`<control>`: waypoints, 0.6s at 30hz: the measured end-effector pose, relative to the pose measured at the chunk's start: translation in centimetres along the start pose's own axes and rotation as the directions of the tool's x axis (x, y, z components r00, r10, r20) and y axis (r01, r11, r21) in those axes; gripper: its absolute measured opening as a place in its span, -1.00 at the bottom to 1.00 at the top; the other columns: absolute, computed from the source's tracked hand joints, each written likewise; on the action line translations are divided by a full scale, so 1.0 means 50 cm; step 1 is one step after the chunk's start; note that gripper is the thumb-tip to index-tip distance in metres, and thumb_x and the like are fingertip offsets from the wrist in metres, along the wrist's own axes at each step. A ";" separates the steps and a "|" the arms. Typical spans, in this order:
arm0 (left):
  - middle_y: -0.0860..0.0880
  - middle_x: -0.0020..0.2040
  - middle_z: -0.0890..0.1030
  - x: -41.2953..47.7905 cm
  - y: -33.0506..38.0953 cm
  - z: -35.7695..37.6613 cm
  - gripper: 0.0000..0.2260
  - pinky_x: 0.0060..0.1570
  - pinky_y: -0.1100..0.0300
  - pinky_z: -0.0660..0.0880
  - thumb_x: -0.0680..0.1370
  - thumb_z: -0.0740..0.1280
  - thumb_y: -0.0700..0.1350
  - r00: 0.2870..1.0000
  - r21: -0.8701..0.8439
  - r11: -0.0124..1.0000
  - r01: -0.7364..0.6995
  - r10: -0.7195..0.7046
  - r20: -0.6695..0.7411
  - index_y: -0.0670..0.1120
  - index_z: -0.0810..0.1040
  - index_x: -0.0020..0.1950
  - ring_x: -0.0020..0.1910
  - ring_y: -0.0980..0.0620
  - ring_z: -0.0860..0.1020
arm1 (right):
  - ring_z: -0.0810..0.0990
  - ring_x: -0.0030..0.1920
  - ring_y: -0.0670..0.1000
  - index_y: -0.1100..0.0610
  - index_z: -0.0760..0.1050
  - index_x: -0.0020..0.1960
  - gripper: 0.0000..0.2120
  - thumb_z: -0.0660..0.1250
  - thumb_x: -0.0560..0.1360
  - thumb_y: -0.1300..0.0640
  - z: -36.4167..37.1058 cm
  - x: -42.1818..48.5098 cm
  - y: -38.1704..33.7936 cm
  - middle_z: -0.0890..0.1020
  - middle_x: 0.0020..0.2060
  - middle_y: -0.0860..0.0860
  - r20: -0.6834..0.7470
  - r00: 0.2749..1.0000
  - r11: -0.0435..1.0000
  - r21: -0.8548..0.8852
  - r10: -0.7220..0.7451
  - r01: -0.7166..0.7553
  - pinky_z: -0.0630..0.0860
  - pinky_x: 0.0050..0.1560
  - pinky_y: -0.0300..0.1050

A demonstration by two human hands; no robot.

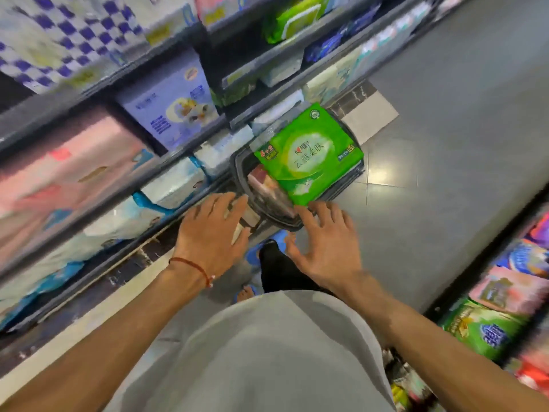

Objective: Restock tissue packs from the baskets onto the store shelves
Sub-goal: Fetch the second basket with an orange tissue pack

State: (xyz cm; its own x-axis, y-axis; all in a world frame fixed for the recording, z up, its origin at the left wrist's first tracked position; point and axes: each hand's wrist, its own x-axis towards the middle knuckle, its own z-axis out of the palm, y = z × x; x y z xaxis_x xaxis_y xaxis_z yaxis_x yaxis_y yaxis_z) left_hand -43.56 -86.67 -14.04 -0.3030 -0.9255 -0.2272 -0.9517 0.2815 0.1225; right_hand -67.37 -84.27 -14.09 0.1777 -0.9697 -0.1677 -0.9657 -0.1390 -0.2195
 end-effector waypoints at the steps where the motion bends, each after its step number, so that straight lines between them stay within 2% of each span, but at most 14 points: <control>1: -0.12 0.37 0.53 -0.045 -0.009 -0.010 -0.48 0.14 -0.13 0.53 0.56 0.33 0.10 0.999 -0.008 0.999 0.039 -0.039 -0.016 -0.06 0.46 0.49 0.31 -0.20 0.51 | 0.53 0.25 0.26 0.10 0.56 0.38 -0.42 0.31 0.51 -0.23 -0.012 -0.017 -0.023 0.60 0.23 0.14 -0.015 0.998 0.998 -0.017 -0.056 0.056 0.47 0.21 0.15; 6: -0.12 0.30 0.58 -0.203 -0.013 -0.050 -0.50 0.12 -0.08 0.52 0.55 0.23 0.16 0.983 0.001 0.987 0.163 -0.162 -0.081 -0.08 0.55 0.39 0.24 -0.19 0.56 | 0.52 0.28 0.24 0.08 0.57 0.40 -0.40 0.37 0.48 -0.25 -0.069 -0.054 -0.082 0.59 0.27 0.12 -0.057 0.968 0.967 -0.078 -0.245 0.241 0.42 0.25 0.15; 11: -0.11 0.31 0.58 -0.333 0.002 -0.077 -0.47 0.14 -0.10 0.54 0.57 0.15 0.23 0.933 -0.004 0.940 0.341 -0.339 -0.123 -0.05 0.56 0.37 0.27 -0.18 0.54 | 0.54 0.24 0.24 0.11 0.59 0.39 -0.41 0.30 0.51 -0.24 -0.115 -0.057 -0.134 0.61 0.24 0.14 -0.121 0.877 0.885 -0.054 -0.466 0.463 0.40 0.21 0.13; 14: -0.14 0.31 0.59 -0.395 0.026 -0.084 -0.44 0.13 -0.11 0.53 0.56 0.13 0.25 0.856 -0.015 0.870 0.493 -0.489 -0.167 -0.07 0.59 0.36 0.25 -0.20 0.55 | 0.56 0.24 0.25 0.13 0.60 0.36 -0.40 0.29 0.51 -0.24 -0.125 -0.058 -0.157 0.63 0.23 0.14 -0.095 0.798 0.804 -0.079 -0.595 0.590 0.46 0.24 0.18; 18: -0.14 0.32 0.56 -0.478 0.088 -0.075 -0.41 0.13 -0.10 0.49 0.57 0.14 0.27 0.718 -0.051 0.740 0.671 -0.665 -0.205 -0.08 0.55 0.41 0.25 -0.19 0.52 | 0.55 0.27 0.24 0.13 0.59 0.36 -0.42 0.28 0.53 -0.25 -0.140 -0.062 -0.175 0.61 0.24 0.12 -0.044 0.654 0.656 -0.064 -0.755 0.752 0.47 0.25 0.20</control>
State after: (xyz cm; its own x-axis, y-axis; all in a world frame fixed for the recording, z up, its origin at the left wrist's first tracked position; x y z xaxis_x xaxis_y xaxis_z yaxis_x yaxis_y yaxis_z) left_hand -40.33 -64.23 -4.44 0.4252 -0.9039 -0.0465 -0.9050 -0.4251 -0.0126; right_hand -60.80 -81.46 -4.93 0.8369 -0.5385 0.0983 -0.5118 -0.8335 -0.2084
